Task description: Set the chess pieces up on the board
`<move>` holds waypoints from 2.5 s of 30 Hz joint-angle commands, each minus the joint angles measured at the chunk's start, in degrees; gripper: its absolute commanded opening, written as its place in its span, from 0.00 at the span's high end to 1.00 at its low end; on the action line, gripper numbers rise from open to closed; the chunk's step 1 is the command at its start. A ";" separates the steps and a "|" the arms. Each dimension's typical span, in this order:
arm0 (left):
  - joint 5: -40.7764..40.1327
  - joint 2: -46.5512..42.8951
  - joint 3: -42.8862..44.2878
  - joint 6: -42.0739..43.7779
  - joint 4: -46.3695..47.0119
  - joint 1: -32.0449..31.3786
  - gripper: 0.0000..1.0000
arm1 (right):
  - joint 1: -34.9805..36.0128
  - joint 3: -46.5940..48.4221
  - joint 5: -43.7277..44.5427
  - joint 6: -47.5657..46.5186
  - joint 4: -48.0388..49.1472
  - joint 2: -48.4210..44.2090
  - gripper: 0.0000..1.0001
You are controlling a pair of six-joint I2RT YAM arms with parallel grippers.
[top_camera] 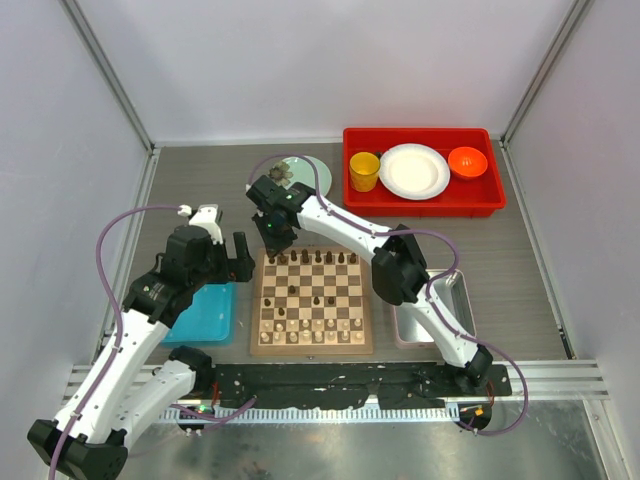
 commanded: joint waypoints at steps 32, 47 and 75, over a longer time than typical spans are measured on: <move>0.27 0.02 0.07 -0.19 2.60 0.20 0.00 | 0.31 -1.28 -0.58 0.26 3.75 -1.18 0.76; 0.36 0.02 -0.02 -0.19 2.69 0.12 0.00 | 0.40 -2.43 0.82 -0.62 2.88 -2.15 0.76; 0.54 0.11 -0.11 -0.19 2.69 0.20 0.01 | 0.14 -3.31 1.53 -0.79 2.79 -3.12 0.72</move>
